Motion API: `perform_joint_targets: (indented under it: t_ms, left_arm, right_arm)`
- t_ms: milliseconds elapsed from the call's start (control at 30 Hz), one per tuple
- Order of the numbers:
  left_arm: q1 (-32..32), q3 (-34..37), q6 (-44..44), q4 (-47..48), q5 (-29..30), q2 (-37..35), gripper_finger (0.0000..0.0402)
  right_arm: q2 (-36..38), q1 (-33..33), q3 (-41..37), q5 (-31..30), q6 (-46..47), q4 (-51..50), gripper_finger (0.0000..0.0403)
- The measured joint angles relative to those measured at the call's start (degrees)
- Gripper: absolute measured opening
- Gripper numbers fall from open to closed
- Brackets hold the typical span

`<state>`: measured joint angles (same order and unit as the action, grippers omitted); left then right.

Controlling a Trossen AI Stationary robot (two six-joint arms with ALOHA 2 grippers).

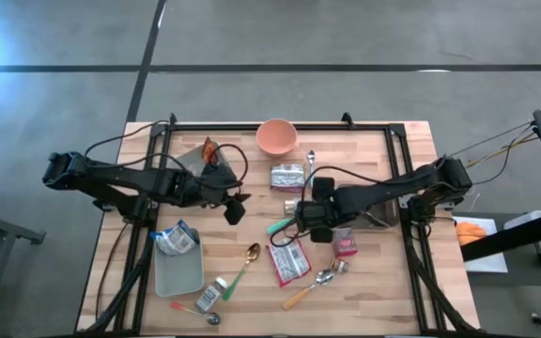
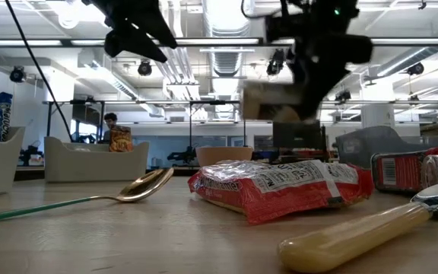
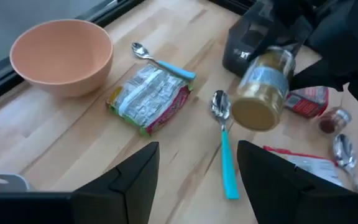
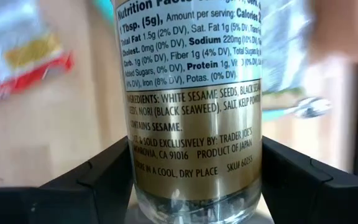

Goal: Pick & Place Food Item
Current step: Put the gold seasoning bottle into the top gray bin

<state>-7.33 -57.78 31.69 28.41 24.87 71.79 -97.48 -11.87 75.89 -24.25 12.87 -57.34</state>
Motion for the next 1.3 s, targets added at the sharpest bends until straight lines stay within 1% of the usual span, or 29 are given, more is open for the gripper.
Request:
perform_joint_targets:
  t_ms: [167, 367, 533, 667, 800, 933, 1133, 1300]
  left_arm:
    - [0.82, 0.00, 4.14, -2.39, 0.42, 0.00, 0.0222]
    - [2.32, 0.00, 4.37, -9.84, 0.45, 0.00, 0.0222]
    - [4.17, 0.00, 4.34, -12.77, 0.39, 0.00, 0.0222]
    - [6.01, 0.00, 4.34, -14.56, -3.65, 0.00, 0.0229]
    - [7.10, 0.00, 4.38, -18.07, -8.07, 0.00, 0.0260]
    - [7.23, 0.00, 4.34, -20.20, -9.96, 0.03, 0.0304]
    - [7.27, 0.00, 4.36, -23.62, -10.75, 2.27, 0.0356]
    - [7.32, -0.02, 4.39, -29.46, -14.76, 5.99, 0.0380]
  right_arm:
    - [0.34, -0.73, 3.61, -5.59, 0.13, -0.14, 0.0276]
    - [0.34, -0.93, 6.99, -11.67, -0.84, -0.49, 0.0276]
    - [0.34, -0.93, 9.31, -15.06, -1.07, -0.57, 0.0276]
    - [0.34, -0.92, 9.94, -17.41, -1.32, -0.65, 0.0276]
    - [0.34, -0.88, 10.00, -19.97, -2.41, -0.57, 0.0276]
    - [0.34, -0.86, 10.00, -22.69, -2.84, 0.50, 0.0276]
    - [0.41, -0.83, 11.56, -24.05, -4.74, 2.18, 0.0276]
    - [0.28, -0.74, 13.61, -24.02, -6.35, 2.92, 0.0276]
